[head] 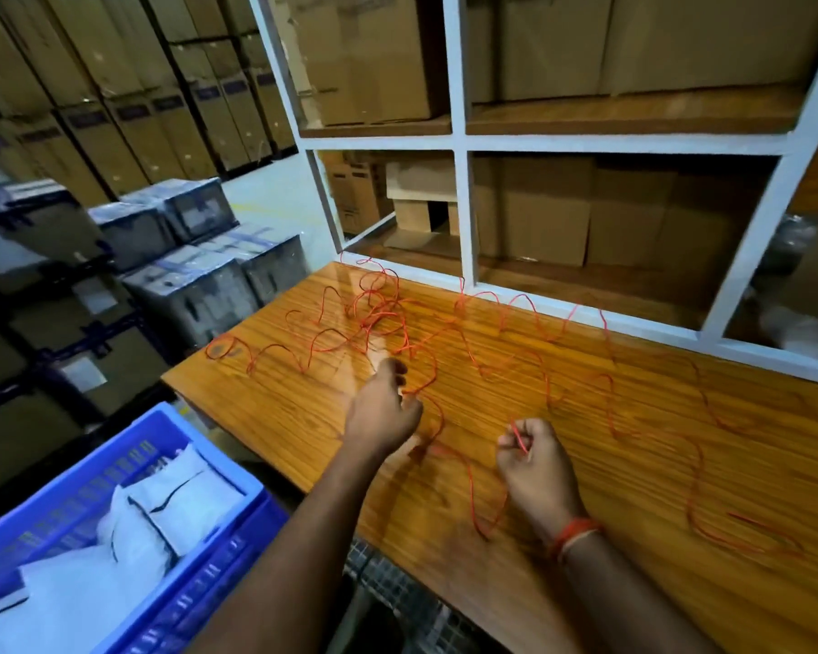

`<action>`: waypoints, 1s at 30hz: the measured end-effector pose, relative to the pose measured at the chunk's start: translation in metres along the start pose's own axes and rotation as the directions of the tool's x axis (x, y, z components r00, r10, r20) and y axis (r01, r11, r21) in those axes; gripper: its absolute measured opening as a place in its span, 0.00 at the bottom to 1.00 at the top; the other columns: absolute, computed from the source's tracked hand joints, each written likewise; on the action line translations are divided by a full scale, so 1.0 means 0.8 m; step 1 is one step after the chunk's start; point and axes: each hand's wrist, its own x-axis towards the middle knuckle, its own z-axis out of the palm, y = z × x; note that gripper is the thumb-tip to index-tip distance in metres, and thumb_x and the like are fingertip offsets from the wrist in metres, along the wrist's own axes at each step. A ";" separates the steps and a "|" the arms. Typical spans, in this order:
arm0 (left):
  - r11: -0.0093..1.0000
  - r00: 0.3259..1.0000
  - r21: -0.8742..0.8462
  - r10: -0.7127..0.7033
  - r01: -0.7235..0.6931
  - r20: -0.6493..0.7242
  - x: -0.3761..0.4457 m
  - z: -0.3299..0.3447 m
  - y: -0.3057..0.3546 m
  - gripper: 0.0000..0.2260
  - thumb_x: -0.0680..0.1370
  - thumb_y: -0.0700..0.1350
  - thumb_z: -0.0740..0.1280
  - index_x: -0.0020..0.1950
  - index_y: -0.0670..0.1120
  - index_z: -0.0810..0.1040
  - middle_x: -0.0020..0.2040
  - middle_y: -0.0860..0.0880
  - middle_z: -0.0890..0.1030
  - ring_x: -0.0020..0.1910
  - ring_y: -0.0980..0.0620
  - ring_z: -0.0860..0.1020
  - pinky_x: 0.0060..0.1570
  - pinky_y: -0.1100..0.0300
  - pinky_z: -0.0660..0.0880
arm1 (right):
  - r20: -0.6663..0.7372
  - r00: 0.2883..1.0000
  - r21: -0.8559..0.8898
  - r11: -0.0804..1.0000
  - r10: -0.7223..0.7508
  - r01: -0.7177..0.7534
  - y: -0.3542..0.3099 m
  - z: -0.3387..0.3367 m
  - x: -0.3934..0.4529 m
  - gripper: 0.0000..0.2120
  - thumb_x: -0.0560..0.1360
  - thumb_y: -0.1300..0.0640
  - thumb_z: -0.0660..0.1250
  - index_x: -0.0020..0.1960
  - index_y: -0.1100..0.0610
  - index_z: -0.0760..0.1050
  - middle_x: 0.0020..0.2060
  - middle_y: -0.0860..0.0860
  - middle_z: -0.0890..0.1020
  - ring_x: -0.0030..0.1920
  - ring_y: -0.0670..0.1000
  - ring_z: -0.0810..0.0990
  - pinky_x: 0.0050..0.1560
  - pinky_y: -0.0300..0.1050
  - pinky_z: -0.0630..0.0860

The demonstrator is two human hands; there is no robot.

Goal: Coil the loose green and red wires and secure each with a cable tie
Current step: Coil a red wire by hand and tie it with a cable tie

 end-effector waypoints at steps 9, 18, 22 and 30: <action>0.907 0.885 0.320 0.105 -0.272 0.454 0.064 0.020 -0.008 0.10 0.80 0.47 0.68 0.54 0.44 0.84 0.54 0.42 0.85 0.54 0.42 0.82 0.46 0.55 0.75 | -0.106 0.994 -0.042 0.999 -0.011 0.007 -0.004 0.042 0.035 0.12 0.76 0.68 0.69 0.57 0.56 0.76 0.51 0.53 0.83 0.52 0.53 0.82 0.56 0.48 0.78; 0.827 0.758 -0.443 0.033 0.345 0.651 0.039 0.022 -0.001 0.17 0.79 0.34 0.70 0.66 0.38 0.71 0.40 0.45 0.80 0.28 0.58 0.80 0.28 0.64 0.76 | -0.091 0.994 -0.093 0.995 -0.055 0.046 -0.009 0.047 0.040 0.16 0.75 0.71 0.67 0.58 0.54 0.76 0.47 0.51 0.83 0.51 0.52 0.83 0.57 0.49 0.79; 0.939 0.836 -0.323 0.085 0.114 0.542 0.043 0.006 -0.008 0.16 0.75 0.33 0.71 0.62 0.42 0.75 0.51 0.46 0.82 0.44 0.49 0.82 0.41 0.55 0.81 | -0.029 0.995 -0.172 0.981 -0.095 0.088 -0.006 0.042 0.038 0.18 0.75 0.71 0.67 0.61 0.56 0.77 0.50 0.50 0.83 0.52 0.49 0.82 0.56 0.44 0.76; 0.973 0.973 -0.176 -0.112 0.149 0.203 0.083 -0.036 -0.045 0.07 0.74 0.49 0.70 0.50 0.49 0.81 0.51 0.46 0.85 0.48 0.48 0.84 0.45 0.55 0.81 | 0.023 0.996 -0.226 0.970 -0.083 0.086 -0.004 0.038 0.039 0.20 0.73 0.70 0.67 0.60 0.52 0.76 0.49 0.47 0.83 0.51 0.49 0.81 0.53 0.41 0.72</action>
